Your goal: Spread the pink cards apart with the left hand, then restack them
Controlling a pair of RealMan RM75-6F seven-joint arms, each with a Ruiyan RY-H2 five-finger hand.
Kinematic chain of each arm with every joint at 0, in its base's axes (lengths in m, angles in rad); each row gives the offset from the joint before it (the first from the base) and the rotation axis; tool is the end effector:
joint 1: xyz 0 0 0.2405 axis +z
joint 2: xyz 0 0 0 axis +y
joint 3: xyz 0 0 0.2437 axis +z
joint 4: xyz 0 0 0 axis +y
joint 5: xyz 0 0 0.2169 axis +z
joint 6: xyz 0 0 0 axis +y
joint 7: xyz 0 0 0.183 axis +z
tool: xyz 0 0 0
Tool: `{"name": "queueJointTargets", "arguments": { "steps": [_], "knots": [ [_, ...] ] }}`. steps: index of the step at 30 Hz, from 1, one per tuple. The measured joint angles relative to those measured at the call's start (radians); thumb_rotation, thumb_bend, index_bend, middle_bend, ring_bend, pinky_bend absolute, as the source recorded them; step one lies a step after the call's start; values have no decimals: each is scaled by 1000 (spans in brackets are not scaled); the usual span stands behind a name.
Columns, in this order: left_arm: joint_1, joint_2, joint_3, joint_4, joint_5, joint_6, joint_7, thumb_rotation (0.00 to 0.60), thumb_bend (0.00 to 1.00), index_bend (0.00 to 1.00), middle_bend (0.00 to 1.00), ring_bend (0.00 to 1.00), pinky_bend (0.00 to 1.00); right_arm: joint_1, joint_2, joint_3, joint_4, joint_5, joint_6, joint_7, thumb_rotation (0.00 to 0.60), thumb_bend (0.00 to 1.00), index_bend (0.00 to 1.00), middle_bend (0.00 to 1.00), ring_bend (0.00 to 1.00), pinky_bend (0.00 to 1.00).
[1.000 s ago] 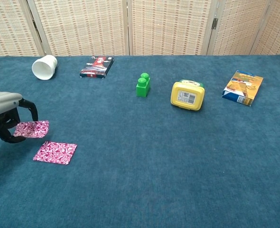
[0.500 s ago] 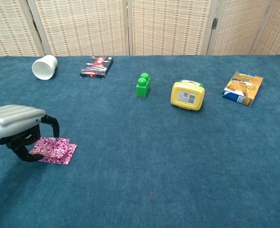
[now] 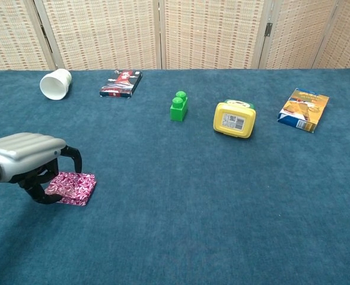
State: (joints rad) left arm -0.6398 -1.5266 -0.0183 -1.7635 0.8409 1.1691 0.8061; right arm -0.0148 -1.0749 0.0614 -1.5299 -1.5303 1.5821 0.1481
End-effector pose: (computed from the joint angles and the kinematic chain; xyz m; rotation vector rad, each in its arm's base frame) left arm -0.1718 0.2913 -0.0483 -1.8749 -0.9427 -0.5374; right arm -0.3279 -0.1908 0.1859 1.2881 -0.8791 0.9360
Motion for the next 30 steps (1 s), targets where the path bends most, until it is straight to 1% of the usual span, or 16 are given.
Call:
{"name": "queueJointTargets", "arguments": {
  "steps": [30],
  "knots": [
    [0, -19, 12, 6, -19, 21, 23, 600, 315, 342, 936, 893, 1000, -9, -3, -4, 1, -6, 12, 0, 600, 332, 53, 267, 117, 137]
  ]
}}
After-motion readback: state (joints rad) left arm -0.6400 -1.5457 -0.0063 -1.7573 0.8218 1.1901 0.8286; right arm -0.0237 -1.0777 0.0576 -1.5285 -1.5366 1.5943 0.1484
